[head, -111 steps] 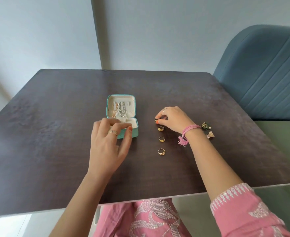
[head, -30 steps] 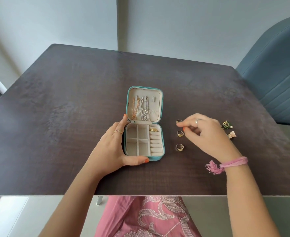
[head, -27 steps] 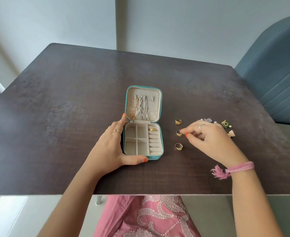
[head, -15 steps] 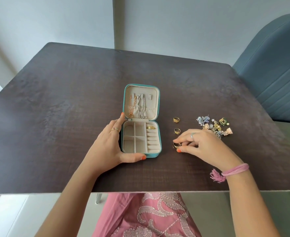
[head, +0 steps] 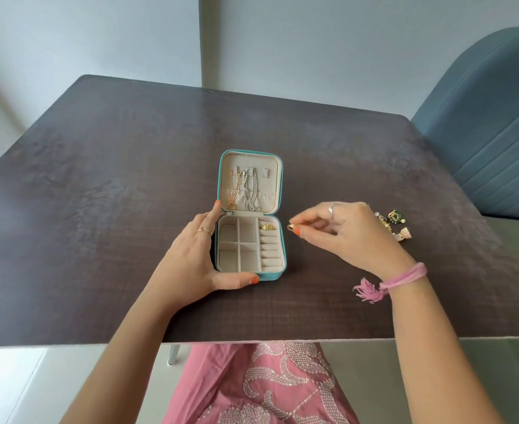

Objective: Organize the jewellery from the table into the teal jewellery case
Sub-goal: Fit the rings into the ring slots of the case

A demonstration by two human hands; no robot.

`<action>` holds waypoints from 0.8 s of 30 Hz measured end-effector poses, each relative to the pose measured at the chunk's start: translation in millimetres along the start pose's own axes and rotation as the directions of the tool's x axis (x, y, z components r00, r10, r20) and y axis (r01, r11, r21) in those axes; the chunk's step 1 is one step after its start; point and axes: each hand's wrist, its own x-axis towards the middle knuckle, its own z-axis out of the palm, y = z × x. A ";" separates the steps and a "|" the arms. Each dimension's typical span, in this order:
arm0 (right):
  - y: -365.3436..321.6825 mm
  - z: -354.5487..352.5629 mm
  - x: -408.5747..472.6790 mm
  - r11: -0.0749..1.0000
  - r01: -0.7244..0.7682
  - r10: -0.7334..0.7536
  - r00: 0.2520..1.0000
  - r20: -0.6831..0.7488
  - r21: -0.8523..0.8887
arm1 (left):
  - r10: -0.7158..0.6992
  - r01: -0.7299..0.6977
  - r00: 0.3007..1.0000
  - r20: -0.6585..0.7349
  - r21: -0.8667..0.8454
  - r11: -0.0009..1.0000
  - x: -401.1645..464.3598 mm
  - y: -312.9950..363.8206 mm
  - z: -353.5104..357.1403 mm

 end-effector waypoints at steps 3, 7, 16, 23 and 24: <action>-9.2 8.5 15.0 0.997 0.036 -0.031 0.996 0.080 -0.068 | 0.007 -0.007 1.000 0.000 -0.009 1.000 0.1 0.5 -0.1; -12.1 19.6 27.0 0.985 0.067 -0.041 0.986 0.161 -0.159 | 0.009 -0.009 1.000 -0.003 -0.004 1.000 1.1 0.6 0.2; -11.2 33.5 28.0 0.930 0.126 -0.066 0.981 0.180 -0.345 | 0.069 -0.067 0.997 -0.042 0.040 0.997 0.0 -4.1 3.0; -3.7 41.4 11.5 0.935 0.168 -0.154 0.986 0.069 -0.313 | 0.054 -0.052 0.998 -0.034 0.032 0.998 0.8 -3.8 2.6; -3.5 41.8 9.8 0.935 0.163 -0.152 0.987 0.058 -0.315 | 0.053 -0.052 0.998 -0.034 0.031 0.998 0.8 -4.1 2.5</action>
